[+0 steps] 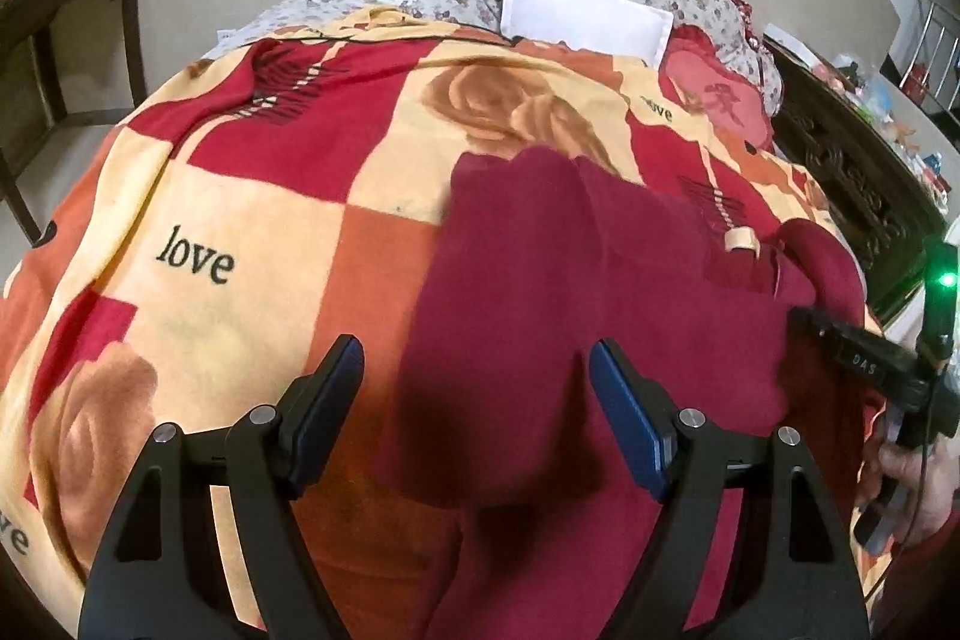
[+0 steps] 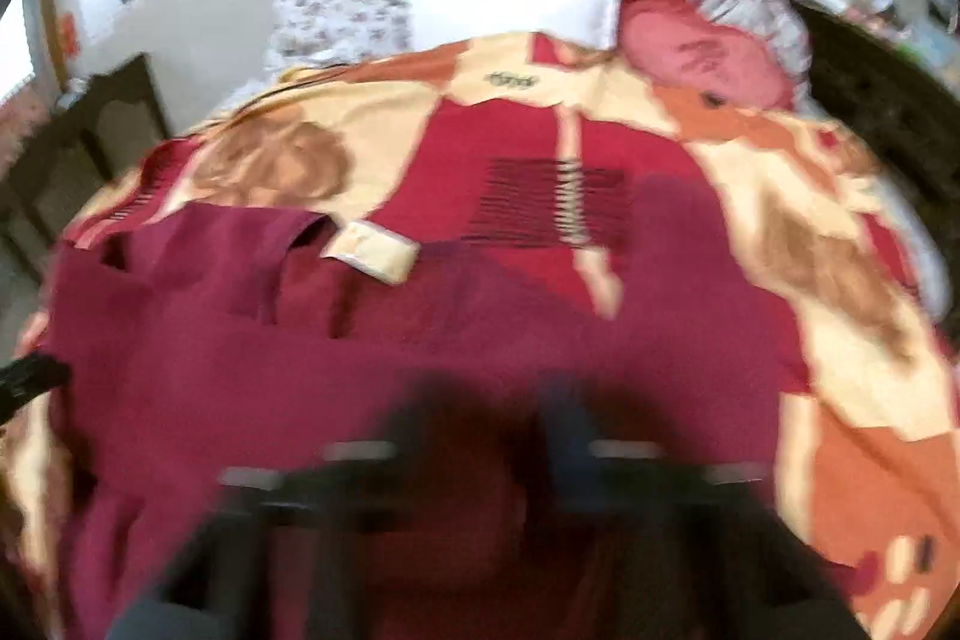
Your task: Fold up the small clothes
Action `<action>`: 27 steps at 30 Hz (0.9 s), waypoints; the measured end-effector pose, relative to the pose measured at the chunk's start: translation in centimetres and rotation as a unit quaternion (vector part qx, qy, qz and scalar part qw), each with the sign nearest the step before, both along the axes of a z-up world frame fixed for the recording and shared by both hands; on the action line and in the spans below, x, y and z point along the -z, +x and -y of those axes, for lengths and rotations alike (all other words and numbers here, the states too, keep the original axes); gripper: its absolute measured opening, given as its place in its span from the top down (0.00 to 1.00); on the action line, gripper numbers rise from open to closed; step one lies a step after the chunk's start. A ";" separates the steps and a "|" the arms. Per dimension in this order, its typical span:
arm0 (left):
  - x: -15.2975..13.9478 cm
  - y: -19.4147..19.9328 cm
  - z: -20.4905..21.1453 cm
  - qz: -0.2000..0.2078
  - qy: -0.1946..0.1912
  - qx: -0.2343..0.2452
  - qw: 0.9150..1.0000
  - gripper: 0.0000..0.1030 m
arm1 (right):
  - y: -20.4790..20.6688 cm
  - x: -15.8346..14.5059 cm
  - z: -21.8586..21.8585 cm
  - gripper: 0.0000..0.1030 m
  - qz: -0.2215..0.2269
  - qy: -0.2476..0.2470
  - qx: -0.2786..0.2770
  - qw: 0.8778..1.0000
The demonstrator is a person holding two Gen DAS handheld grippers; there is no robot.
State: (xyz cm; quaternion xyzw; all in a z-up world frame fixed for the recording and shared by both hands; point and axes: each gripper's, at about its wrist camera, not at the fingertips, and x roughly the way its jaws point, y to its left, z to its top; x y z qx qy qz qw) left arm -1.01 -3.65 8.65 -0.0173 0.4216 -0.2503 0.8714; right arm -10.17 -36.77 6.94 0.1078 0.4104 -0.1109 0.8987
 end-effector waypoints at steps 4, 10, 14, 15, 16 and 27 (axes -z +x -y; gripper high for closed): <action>-0.9 -0.3 0.5 0.016 -0.002 0.003 1.000 0.24 | -2.1 -1.6 0.3 0.93 0.027 0.004 -0.001 1.000; -0.3 0.1 2.1 0.019 0.010 0.006 1.000 0.24 | -3.8 -1.8 2.9 0.93 0.005 0.001 0.039 0.999; 1.8 1.4 3.8 0.002 0.041 0.005 0.999 0.24 | -3.6 -0.8 3.9 0.93 -0.001 0.058 0.033 0.998; 2.2 1.7 3.9 -0.002 0.051 0.003 0.999 0.24 | -4.1 -1.3 4.3 0.93 0.004 0.074 0.034 0.997; 2.7 2.0 4.0 -0.010 0.060 0.000 0.998 0.24 | -5.0 -2.1 5.0 0.92 0.018 0.089 0.040 0.995; -0.4 -0.9 4.1 0.044 0.037 0.006 0.998 0.24 | -5.5 -4.5 7.8 0.47 0.037 0.067 0.085 0.993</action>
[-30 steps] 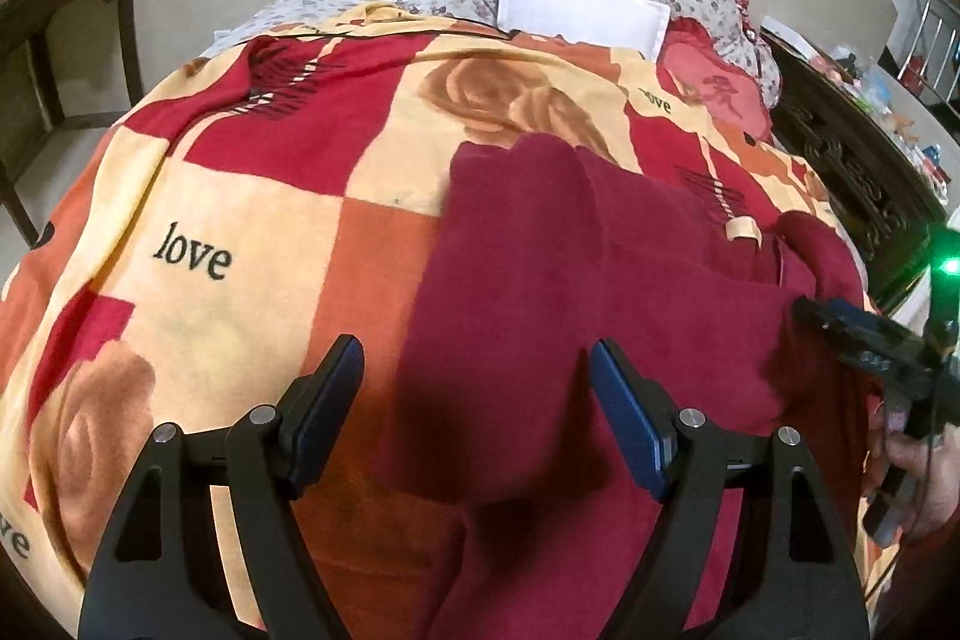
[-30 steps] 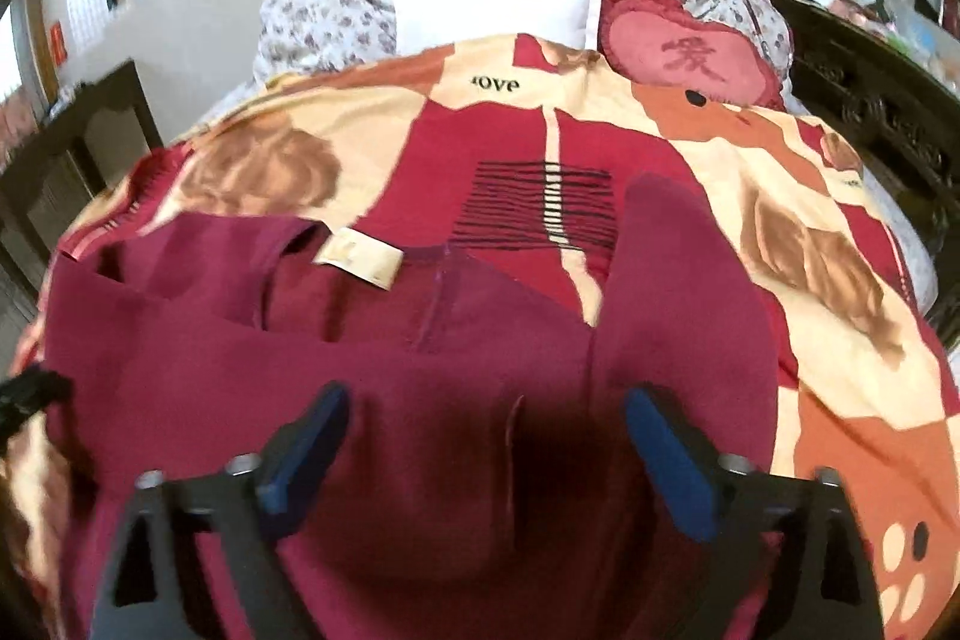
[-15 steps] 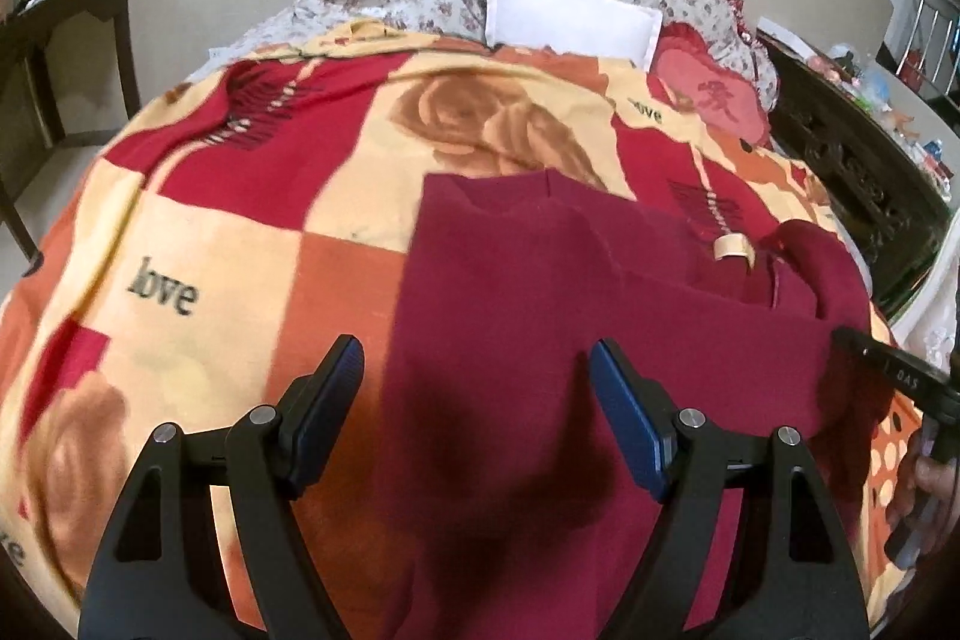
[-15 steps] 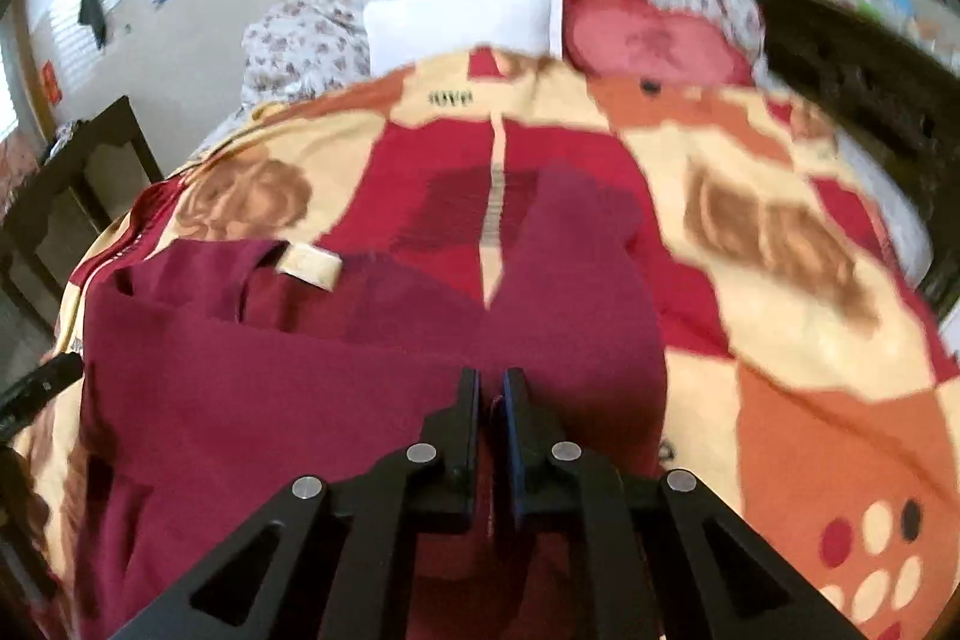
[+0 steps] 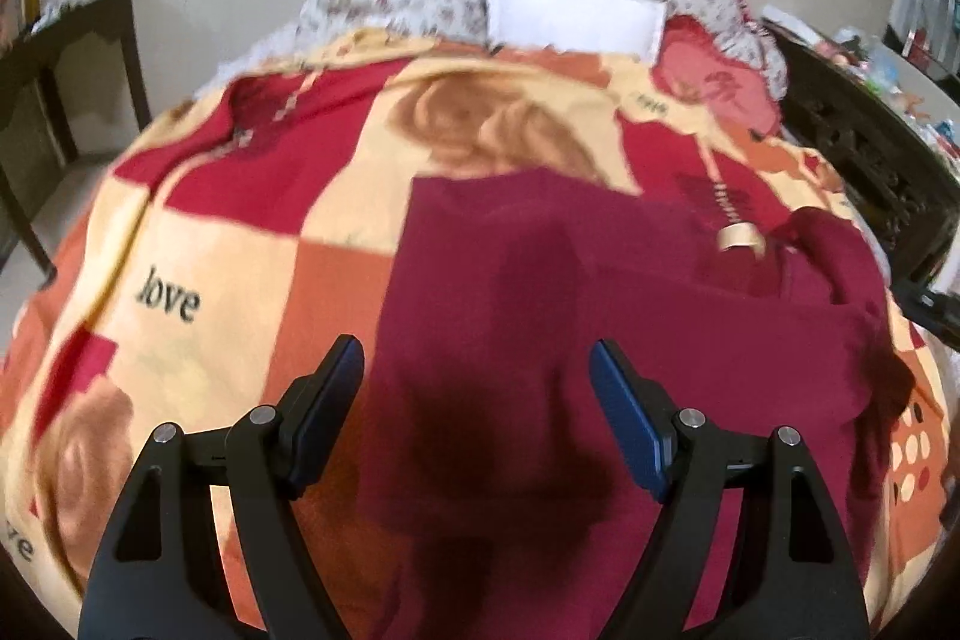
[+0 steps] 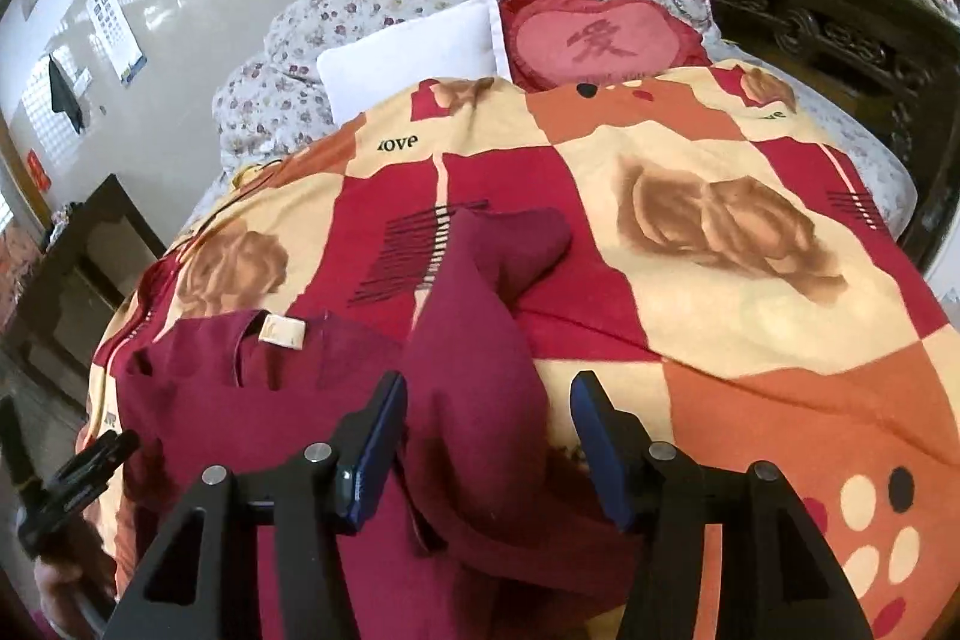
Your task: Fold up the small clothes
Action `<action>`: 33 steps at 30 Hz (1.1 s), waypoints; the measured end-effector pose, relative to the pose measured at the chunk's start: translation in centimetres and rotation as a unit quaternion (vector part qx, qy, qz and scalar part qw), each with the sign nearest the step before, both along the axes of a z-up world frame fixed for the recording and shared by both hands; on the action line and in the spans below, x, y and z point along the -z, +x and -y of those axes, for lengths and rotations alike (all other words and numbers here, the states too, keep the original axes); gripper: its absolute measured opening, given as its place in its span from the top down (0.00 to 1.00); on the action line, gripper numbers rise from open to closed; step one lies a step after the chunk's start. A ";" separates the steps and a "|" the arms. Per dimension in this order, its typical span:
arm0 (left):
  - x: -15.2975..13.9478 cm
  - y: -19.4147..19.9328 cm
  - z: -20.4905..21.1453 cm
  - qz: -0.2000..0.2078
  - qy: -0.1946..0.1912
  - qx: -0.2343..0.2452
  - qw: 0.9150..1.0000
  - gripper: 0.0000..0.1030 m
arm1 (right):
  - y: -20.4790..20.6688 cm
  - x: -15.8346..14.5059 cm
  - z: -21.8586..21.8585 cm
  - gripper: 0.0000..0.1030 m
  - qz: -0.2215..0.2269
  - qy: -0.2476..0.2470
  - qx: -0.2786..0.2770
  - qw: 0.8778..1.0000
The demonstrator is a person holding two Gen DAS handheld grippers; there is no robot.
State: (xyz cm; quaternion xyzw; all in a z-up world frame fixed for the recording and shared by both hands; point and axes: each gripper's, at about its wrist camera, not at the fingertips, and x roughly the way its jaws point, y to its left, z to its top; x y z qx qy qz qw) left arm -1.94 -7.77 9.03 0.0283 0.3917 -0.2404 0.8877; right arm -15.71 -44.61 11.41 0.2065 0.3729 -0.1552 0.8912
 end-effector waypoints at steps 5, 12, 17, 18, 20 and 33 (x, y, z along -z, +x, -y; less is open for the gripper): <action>-0.7 -1.0 0.9 -0.003 0.011 0.031 0.999 0.24 | 2.2 0.7 0.8 0.44 -0.044 0.003 -0.013 0.999; 0.1 -1.2 1.0 -0.024 -0.004 0.029 0.999 0.24 | -1.6 -0.1 -0.6 0.36 -0.016 0.020 -0.042 0.999; 0.5 -2.3 2.7 -0.042 -0.010 0.045 0.998 0.24 | 0.9 -0.1 -1.4 0.36 -0.032 -0.062 -0.021 0.997; 0.5 -2.5 2.9 -0.040 -0.007 0.047 0.998 0.24 | 2.0 0.2 -1.3 0.36 -0.037 -0.064 -0.029 0.997; 0.6 -2.8 3.4 -0.039 -0.001 0.052 0.998 0.24 | 4.2 1.4 -1.2 0.36 -0.071 -0.081 -0.034 0.994; 1.4 -1.5 2.6 -0.057 -0.009 0.033 0.998 0.24 | -7.0 2.5 8.2 0.76 -0.073 -0.025 0.113 0.991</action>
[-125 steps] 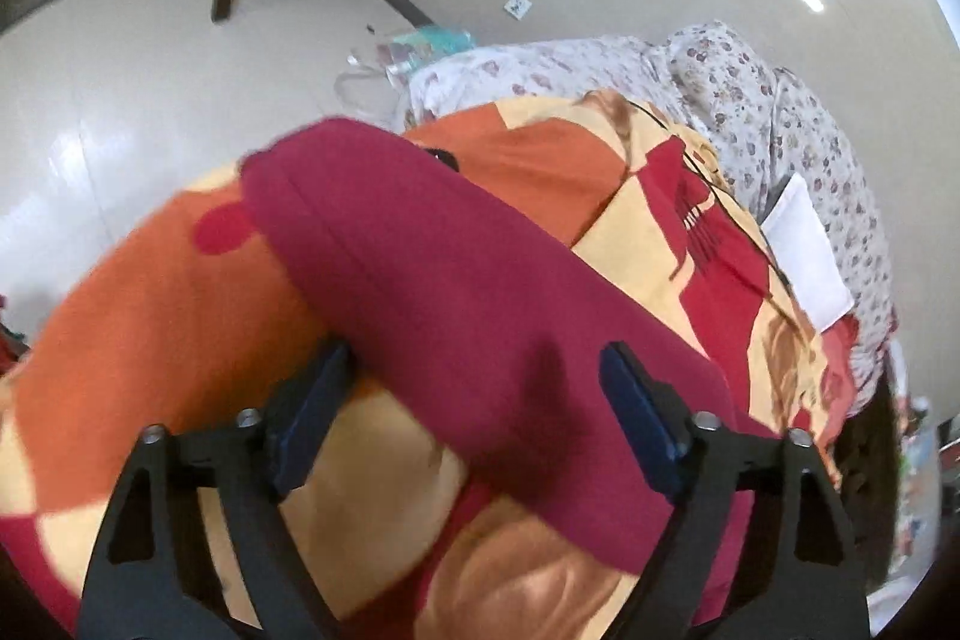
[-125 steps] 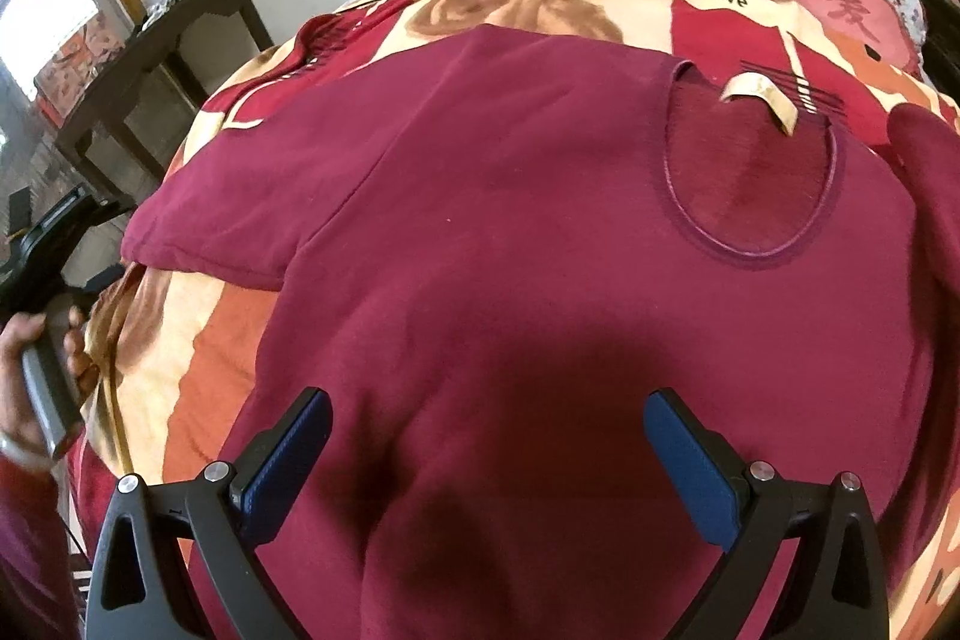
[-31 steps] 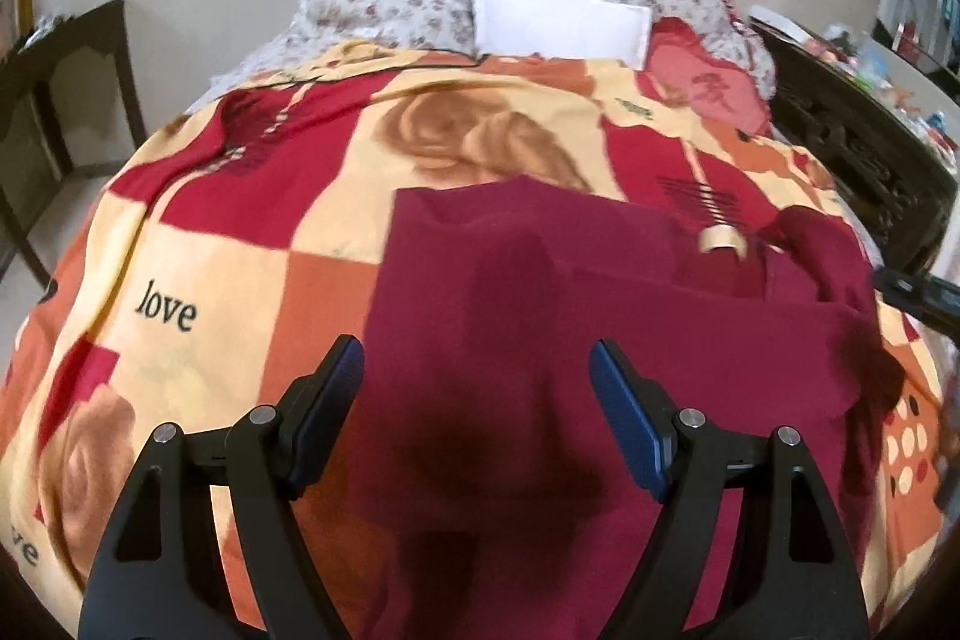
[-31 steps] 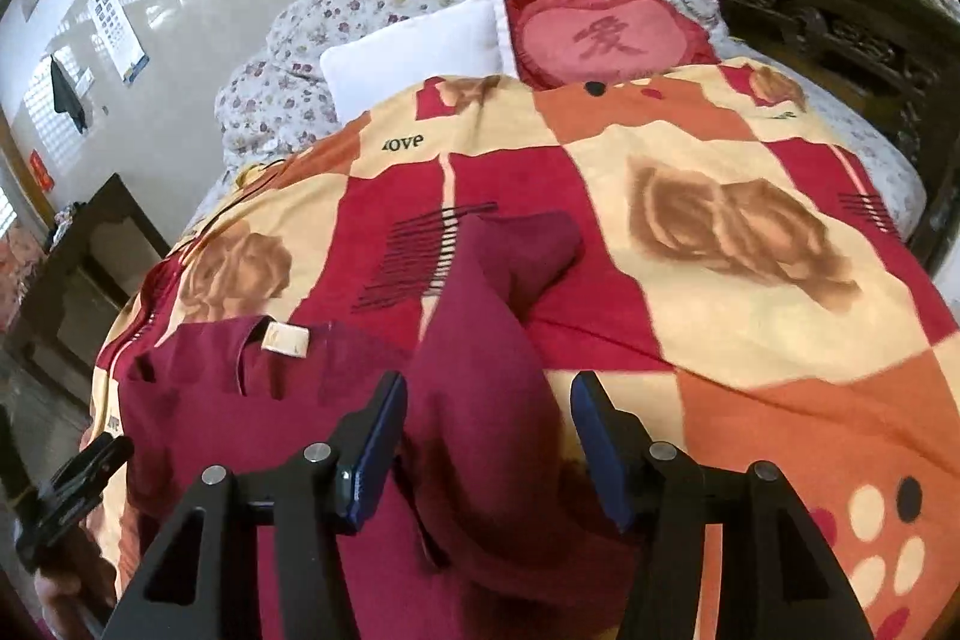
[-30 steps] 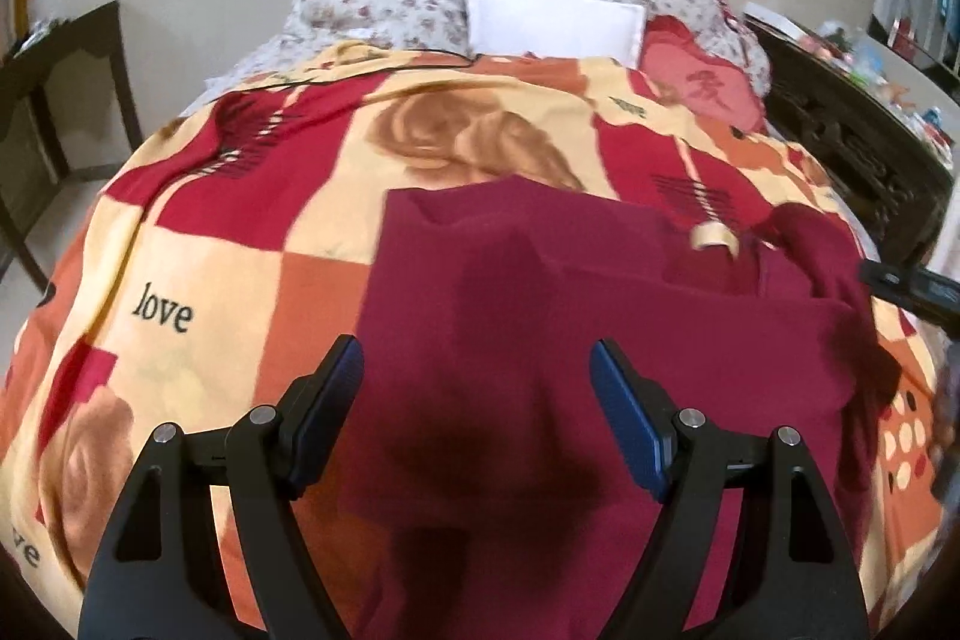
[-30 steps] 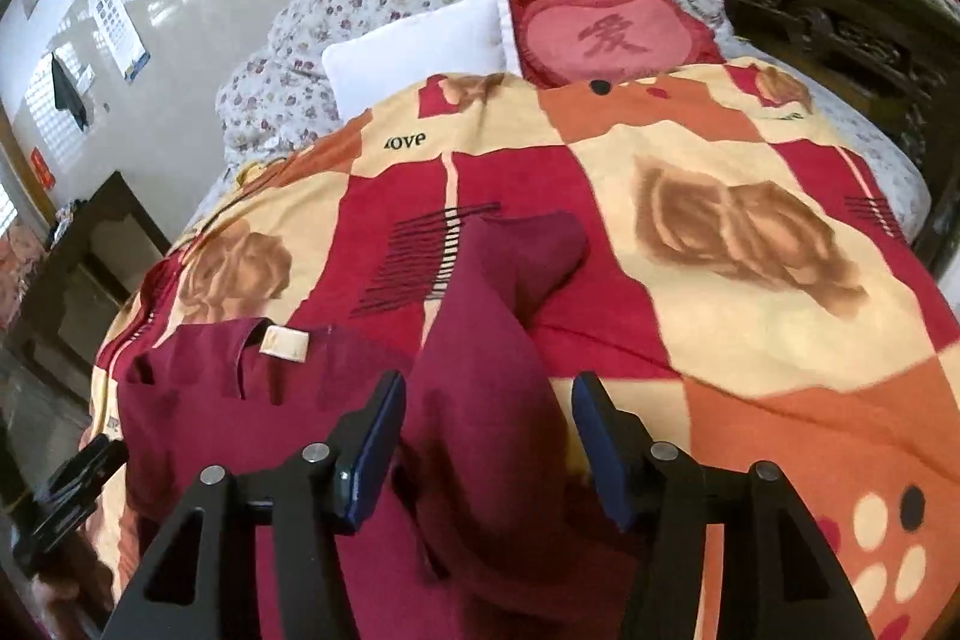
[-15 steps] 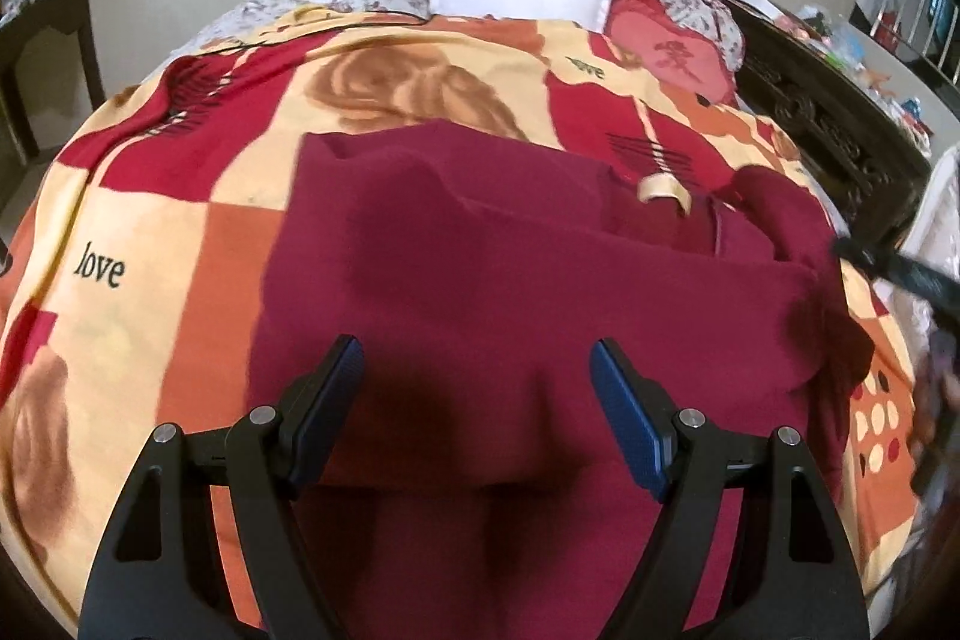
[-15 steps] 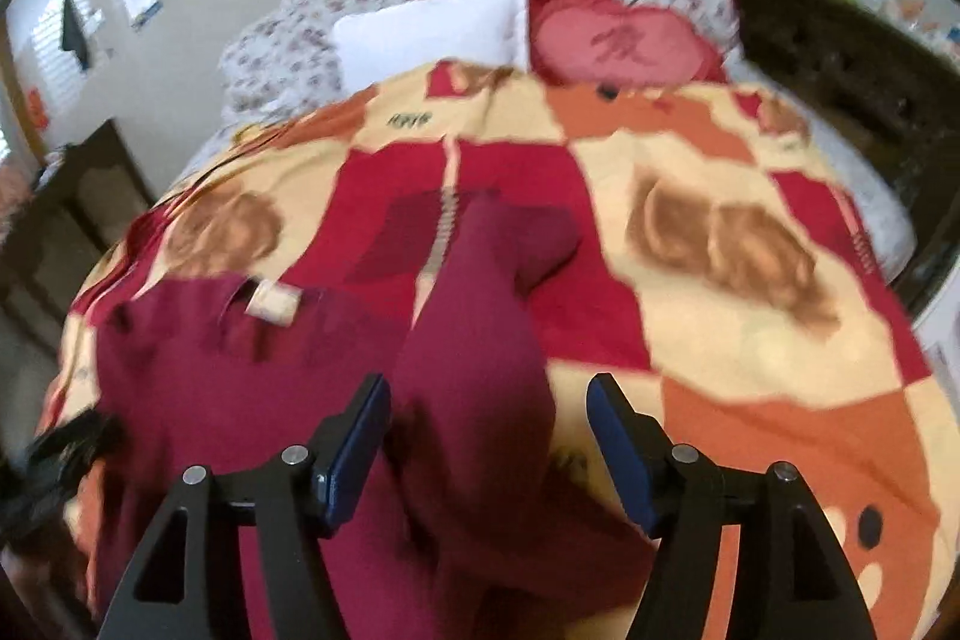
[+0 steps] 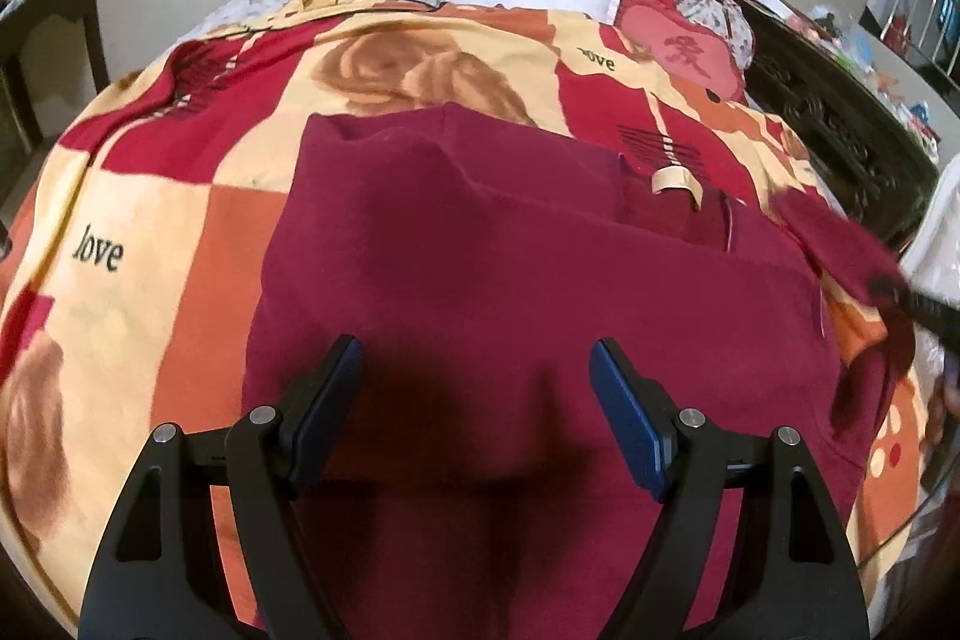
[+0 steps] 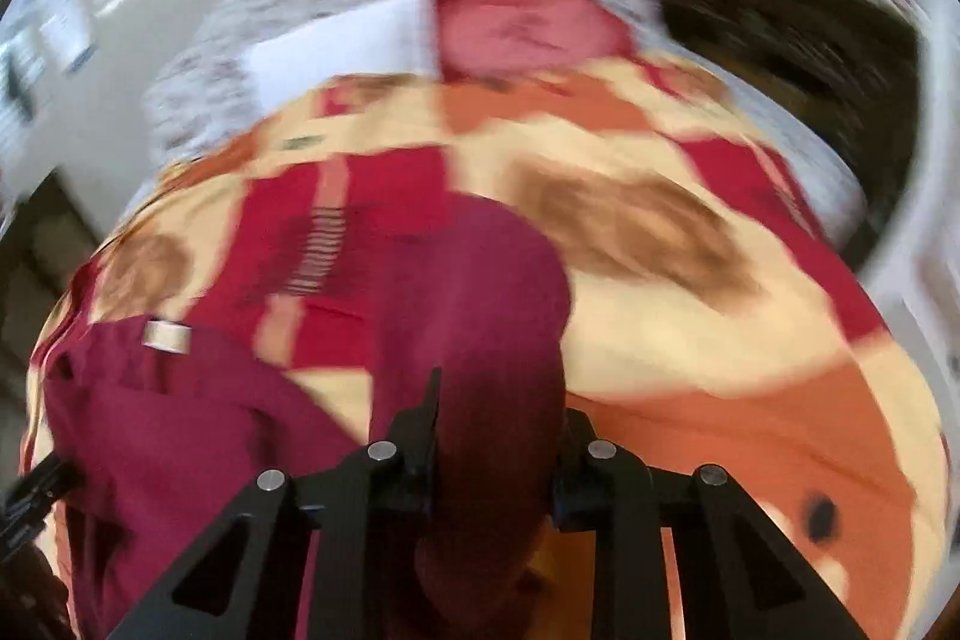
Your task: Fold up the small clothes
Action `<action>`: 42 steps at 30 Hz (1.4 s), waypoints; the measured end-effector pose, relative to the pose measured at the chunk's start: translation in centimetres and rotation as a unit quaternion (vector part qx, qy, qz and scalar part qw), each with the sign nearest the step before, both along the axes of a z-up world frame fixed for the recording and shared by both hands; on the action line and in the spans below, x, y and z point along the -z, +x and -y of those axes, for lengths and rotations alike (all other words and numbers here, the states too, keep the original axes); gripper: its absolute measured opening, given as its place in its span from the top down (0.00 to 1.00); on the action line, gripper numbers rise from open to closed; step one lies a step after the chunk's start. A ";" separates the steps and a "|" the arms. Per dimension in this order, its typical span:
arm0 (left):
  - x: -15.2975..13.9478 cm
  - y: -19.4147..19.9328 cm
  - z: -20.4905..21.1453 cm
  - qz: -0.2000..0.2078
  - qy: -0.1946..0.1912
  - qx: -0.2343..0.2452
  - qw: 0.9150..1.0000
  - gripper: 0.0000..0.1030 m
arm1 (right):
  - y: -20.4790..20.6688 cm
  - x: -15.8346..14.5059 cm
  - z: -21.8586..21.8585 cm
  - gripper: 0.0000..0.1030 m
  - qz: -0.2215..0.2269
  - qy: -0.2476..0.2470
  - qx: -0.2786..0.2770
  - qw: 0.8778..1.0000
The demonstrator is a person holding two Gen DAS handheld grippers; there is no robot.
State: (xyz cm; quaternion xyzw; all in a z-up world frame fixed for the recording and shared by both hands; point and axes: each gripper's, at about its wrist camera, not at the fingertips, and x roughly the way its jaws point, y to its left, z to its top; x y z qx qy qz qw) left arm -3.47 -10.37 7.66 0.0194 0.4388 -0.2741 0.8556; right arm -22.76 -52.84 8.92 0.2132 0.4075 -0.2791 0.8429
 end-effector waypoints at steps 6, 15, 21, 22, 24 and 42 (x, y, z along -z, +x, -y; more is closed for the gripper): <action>0.0 -0.7 0.5 0.003 0.003 0.005 1.000 0.24 | -6.3 0.8 2.5 0.58 -0.016 0.008 0.076 0.997; -0.1 -1.5 1.4 0.003 0.006 0.017 1.000 0.24 | -1.4 0.0 0.1 0.48 -0.009 0.002 -0.005 1.000; 0.3 -1.8 1.7 -0.001 0.014 0.021 1.000 0.24 | 4.4 3.0 1.5 0.48 -0.050 0.000 -0.010 0.999; 0.4 -1.7 1.7 -0.002 0.015 0.020 1.000 0.24 | 4.9 3.4 1.9 0.48 -0.055 -0.002 -0.006 0.998; 0.4 -1.6 1.6 -0.004 0.015 0.019 1.000 0.24 | 6.0 4.3 2.7 0.48 -0.064 -0.002 -0.007 0.998; -2.3 -0.6 -1.9 0.008 -0.022 -0.028 0.999 0.24 | 0.6 -15.0 -6.2 0.96 0.190 -0.027 -0.232 0.954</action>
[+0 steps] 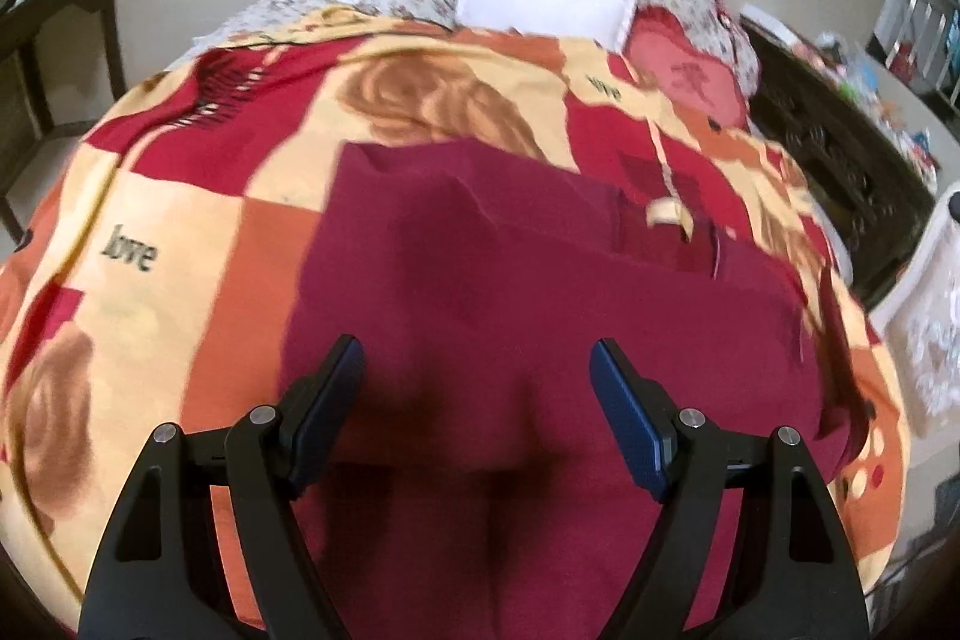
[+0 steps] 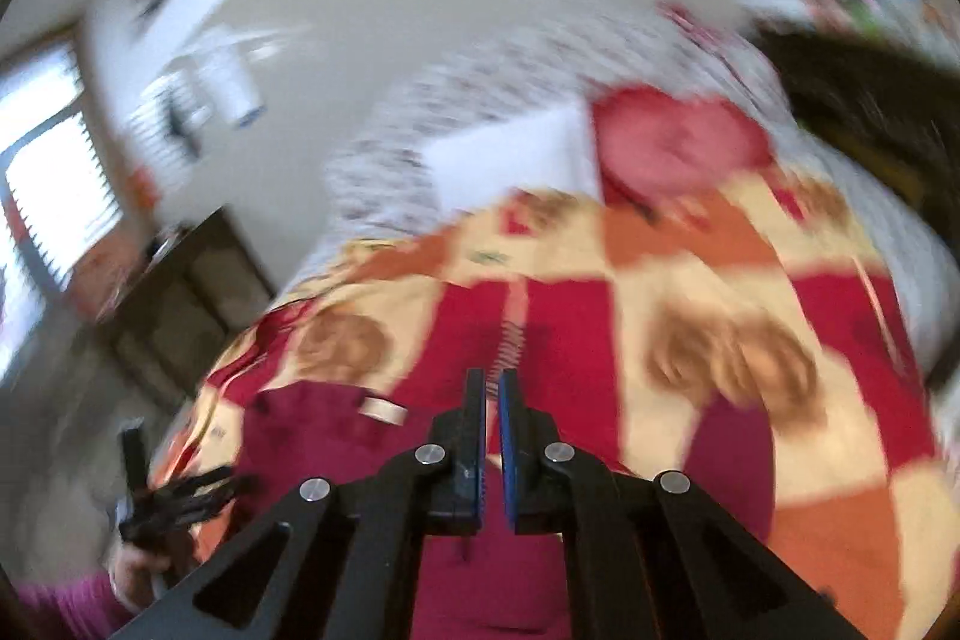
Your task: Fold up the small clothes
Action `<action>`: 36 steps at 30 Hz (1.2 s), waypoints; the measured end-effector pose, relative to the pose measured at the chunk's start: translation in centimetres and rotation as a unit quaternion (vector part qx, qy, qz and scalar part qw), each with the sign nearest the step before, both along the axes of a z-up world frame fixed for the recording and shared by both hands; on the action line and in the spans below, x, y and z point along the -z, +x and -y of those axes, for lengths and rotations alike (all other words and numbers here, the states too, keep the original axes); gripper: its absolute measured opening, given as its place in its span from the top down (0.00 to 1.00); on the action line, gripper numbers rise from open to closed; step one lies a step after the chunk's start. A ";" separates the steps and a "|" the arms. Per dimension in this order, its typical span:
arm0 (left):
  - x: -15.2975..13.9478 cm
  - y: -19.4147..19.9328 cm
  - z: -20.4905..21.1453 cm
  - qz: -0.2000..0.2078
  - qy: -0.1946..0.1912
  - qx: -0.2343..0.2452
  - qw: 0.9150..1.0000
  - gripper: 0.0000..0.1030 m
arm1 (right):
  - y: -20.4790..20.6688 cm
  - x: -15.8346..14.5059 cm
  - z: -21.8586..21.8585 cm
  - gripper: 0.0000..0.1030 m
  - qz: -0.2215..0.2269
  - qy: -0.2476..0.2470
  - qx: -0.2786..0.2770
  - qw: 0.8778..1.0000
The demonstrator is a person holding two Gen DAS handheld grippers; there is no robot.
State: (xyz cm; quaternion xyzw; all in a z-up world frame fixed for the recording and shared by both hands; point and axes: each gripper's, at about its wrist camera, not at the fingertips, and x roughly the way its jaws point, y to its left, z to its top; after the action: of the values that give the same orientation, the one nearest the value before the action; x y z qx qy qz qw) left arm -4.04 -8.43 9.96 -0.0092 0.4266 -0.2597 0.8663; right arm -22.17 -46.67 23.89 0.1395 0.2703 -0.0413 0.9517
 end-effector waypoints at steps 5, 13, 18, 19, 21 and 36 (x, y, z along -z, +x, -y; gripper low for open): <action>-0.7 -0.7 -1.4 0.003 -0.011 -0.005 1.000 0.24 | 2.5 3.3 -0.3 0.41 -0.094 -0.064 0.079 0.990; 1.0 -1.0 -1.4 -0.008 0.015 0.006 1.000 0.24 | 3.0 14.8 3.9 0.20 -0.222 -0.069 0.156 0.960; 1.5 -0.7 -1.1 -0.020 0.012 -0.001 1.000 0.24 | 2.8 19.1 7.0 0.41 -0.264 -0.055 0.188 0.944; 1.6 -0.7 -1.0 -0.022 0.013 0.001 1.000 0.24 | 2.4 19.6 7.9 0.65 -0.270 -0.057 0.199 0.940; 1.6 -0.8 -0.8 -0.020 0.014 0.006 1.000 0.24 | 1.1 19.5 9.3 0.83 -0.256 -0.039 0.211 0.942; -1.4 0.1 -3.6 -0.001 -0.026 -0.031 0.999 0.24 | -1.0 0.6 0.3 0.96 0.028 0.095 -0.061 0.993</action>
State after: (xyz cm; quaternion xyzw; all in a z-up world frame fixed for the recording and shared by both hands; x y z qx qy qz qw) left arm -3.96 -4.79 11.32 -0.0453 0.4202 -0.2439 0.8729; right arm -23.16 -46.93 23.27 0.2137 0.2543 0.0470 0.9420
